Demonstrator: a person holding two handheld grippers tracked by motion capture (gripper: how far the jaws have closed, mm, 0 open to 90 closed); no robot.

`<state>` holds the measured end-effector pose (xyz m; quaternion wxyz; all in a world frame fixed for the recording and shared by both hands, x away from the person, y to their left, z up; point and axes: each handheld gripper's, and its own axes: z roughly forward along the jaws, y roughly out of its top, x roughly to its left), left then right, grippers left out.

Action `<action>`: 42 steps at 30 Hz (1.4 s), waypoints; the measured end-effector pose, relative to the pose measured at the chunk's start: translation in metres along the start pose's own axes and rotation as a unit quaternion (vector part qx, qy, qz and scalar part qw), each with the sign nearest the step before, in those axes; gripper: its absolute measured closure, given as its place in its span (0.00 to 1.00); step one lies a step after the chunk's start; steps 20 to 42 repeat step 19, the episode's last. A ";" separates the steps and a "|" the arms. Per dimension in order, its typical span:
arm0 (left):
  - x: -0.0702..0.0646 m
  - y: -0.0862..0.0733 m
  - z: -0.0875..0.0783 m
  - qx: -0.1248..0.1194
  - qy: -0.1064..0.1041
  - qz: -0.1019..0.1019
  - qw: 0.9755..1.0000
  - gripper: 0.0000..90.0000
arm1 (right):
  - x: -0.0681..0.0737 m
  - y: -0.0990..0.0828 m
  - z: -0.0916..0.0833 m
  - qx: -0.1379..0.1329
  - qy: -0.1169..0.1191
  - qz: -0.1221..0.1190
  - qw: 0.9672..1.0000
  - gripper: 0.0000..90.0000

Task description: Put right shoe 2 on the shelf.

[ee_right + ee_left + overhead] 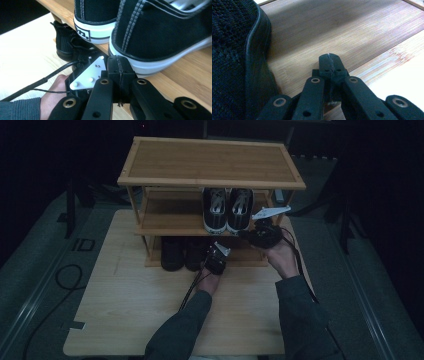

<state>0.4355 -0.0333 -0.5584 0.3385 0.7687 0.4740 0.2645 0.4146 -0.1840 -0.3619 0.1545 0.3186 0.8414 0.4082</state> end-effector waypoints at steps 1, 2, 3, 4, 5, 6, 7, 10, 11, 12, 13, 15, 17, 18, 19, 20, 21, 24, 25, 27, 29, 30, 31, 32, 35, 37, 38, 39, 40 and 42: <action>0.000 0.000 0.000 0.000 0.004 0.003 1.000 1.00 | 0.000 -0.002 -0.002 -0.006 0.004 0.004 1.000 1.00; 0.001 0.000 0.000 0.000 0.003 0.003 1.000 1.00 | 0.000 -0.005 -0.004 -0.010 0.005 0.006 1.000 1.00; 0.001 0.000 0.000 0.000 0.003 0.003 1.000 1.00 | 0.001 -0.008 -0.007 -0.011 0.002 0.007 1.000 1.00; 0.001 0.000 0.000 0.000 0.003 0.004 1.000 1.00 | 0.001 -0.011 -0.009 -0.012 0.002 0.010 1.000 1.00; 0.000 0.000 0.000 0.000 0.003 0.004 1.000 1.00 | 0.001 -0.014 -0.011 -0.012 0.002 0.010 1.000 1.00; 0.000 0.000 0.000 0.000 0.004 0.004 1.000 1.00 | 0.001 -0.017 -0.012 -0.009 -0.001 0.012 1.000 1.00; 0.000 0.000 0.000 0.000 0.004 0.004 1.000 1.00 | 0.001 -0.020 -0.013 -0.005 -0.005 0.011 1.000 0.99; 0.001 0.000 0.000 0.003 0.003 0.009 1.000 1.00 | -0.001 -0.028 -0.014 0.006 -0.012 0.016 1.000 0.98; 0.001 0.000 -0.001 0.005 0.002 0.011 1.000 1.00 | -0.002 -0.031 -0.013 0.013 -0.016 0.019 1.000 0.97; 0.001 0.000 -0.001 0.004 0.001 0.010 1.000 1.00 | -0.003 -0.034 -0.012 0.017 -0.018 0.021 0.999 0.97; 0.000 0.000 -0.001 0.004 0.001 0.010 1.000 1.00 | -0.005 -0.037 -0.010 0.020 -0.019 0.025 0.999 0.97; 0.000 0.000 0.000 0.002 0.002 0.008 1.000 1.00 | -0.009 -0.042 -0.007 0.025 -0.017 0.032 0.999 0.97; 0.001 0.000 0.000 0.003 0.001 0.008 1.000 1.00 | -0.010 -0.047 -0.004 0.030 -0.016 0.040 0.999 0.97; 0.001 0.000 0.000 0.003 0.001 0.008 1.000 1.00 | -0.011 -0.049 -0.002 0.032 -0.016 0.042 0.998 0.97; 0.001 0.000 0.000 0.003 0.001 0.008 1.000 1.00 | -0.011 -0.051 -0.001 0.035 -0.016 0.045 0.998 0.97; 0.001 0.000 0.000 0.003 0.001 0.008 1.000 1.00 | -0.011 -0.051 -0.001 0.035 -0.016 0.045 0.998 0.97; 0.001 0.000 0.000 0.003 0.001 0.008 1.000 1.00 | -0.011 -0.051 -0.001 0.035 -0.016 0.045 0.998 0.97; 0.001 0.000 0.000 0.003 0.001 0.008 1.000 1.00 | -0.011 -0.051 -0.001 0.035 -0.016 0.045 0.998 0.97; 0.001 0.000 0.000 0.003 0.001 0.008 1.000 1.00 | -0.011 -0.051 -0.001 0.035 -0.016 0.045 0.998 0.97; 0.001 0.000 0.000 0.003 0.001 0.008 1.000 1.00 | -0.011 -0.051 -0.001 0.035 -0.016 0.045 0.998 0.97; 0.001 0.000 0.000 0.003 0.001 0.008 1.000 1.00 | -0.011 -0.051 -0.001 0.035 -0.016 0.045 0.998 0.97; 0.001 0.000 0.000 0.003 0.001 0.008 1.000 1.00 | -0.011 -0.051 -0.001 0.035 -0.016 0.045 0.998 0.97; 0.001 0.000 0.000 0.003 0.001 0.008 1.000 1.00 | -0.011 -0.051 -0.001 0.035 -0.016 0.045 0.998 0.97; 0.001 0.000 0.000 0.003 0.001 0.008 1.000 1.00 | -0.011 -0.051 -0.001 0.035 -0.016 0.045 0.998 0.97; 0.001 0.000 0.000 0.003 0.001 0.008 1.000 1.00 | -0.011 -0.051 -0.001 0.035 -0.016 0.045 0.998 0.97; 0.001 0.000 0.000 0.003 0.001 0.008 1.000 1.00 | -0.011 -0.051 -0.001 0.035 -0.016 0.045 0.998 0.97; 0.001 0.000 0.000 0.003 0.001 0.008 1.000 1.00 | -0.011 -0.051 -0.001 0.035 -0.016 0.045 0.998 0.97; 0.001 0.000 0.000 0.003 0.001 0.008 1.000 1.00 | -0.011 -0.051 -0.001 0.035 -0.016 0.045 0.998 0.97; 0.001 0.000 0.000 0.003 0.001 0.008 1.000 1.00 | -0.011 -0.051 -0.001 0.035 -0.016 0.045 0.998 0.97; 0.001 0.000 0.000 0.003 0.001 0.008 1.000 1.00 | -0.011 -0.051 -0.001 0.035 -0.016 0.045 0.998 0.97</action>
